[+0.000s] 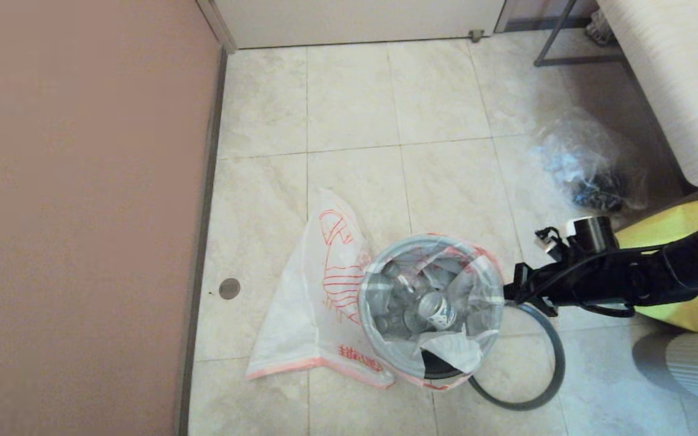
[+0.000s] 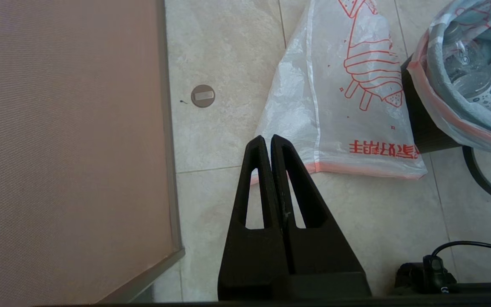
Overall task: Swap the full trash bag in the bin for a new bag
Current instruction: Place the trash bag on the floor
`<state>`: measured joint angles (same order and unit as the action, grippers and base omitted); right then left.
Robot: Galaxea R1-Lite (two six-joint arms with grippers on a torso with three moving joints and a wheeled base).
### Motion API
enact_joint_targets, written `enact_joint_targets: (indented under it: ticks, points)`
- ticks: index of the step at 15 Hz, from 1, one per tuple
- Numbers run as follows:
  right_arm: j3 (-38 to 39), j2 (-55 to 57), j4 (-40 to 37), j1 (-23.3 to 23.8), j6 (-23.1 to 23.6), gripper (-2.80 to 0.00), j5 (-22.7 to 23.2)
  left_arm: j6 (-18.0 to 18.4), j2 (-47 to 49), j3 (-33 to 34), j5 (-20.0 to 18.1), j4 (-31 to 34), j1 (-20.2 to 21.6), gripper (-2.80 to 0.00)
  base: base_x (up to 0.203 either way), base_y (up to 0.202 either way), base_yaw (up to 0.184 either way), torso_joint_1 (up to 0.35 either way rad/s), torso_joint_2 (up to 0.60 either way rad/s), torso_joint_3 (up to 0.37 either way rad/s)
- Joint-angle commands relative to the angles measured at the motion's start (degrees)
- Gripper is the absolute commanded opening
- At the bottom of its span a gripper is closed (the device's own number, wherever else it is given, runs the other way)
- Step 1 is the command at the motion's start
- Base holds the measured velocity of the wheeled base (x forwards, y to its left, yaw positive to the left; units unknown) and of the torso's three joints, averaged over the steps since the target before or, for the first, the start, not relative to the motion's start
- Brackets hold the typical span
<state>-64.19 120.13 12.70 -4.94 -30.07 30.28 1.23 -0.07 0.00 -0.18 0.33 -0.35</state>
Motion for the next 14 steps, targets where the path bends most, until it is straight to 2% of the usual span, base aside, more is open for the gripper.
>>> enact_joint_targets:
  ticks: [1, 4, 7, 12, 14]
  points:
    - [1.73, -5.10, 0.11, 1.13, -1.38, -2.80, 2.32, 0.00, 0.07, 0.00, 0.00, 0.02, 0.00, -2.80, 0.000, 0.000, 0.000, 0.000, 0.00, 0.000]
    - [5.11, -10.32, 0.13, 4.85, -6.19, -2.80, 10.85, 0.00, 0.07, 0.00, 0.00, 0.02, 0.00, -2.80, 0.000, 0.000, 0.000, 0.000, 0.00, 0.000]
    - [5.57, -11.26, 0.05, 5.37, -8.99, -2.80, 16.32, 0.00, 0.07, 0.00, 0.00, 0.02, 0.00, -2.80, 0.000, 0.000, 0.000, 0.000, 0.00, 0.000]
    - [4.92, -9.91, -0.37, -1.20, -9.82, -2.80, 17.92, 0.00, 0.04, 0.00, 0.00, 0.02, 0.00, -2.80, 0.000, 0.000, 0.000, 0.000, 0.00, 0.000]
    - [3.37, -8.95, 0.02, -3.46, -13.39, -2.80, 21.53, 0.00, 0.06, 0.00, 0.00, 0.02, 0.00, -2.80, 0.000, 0.000, 0.000, 0.000, 0.00, 0.000]
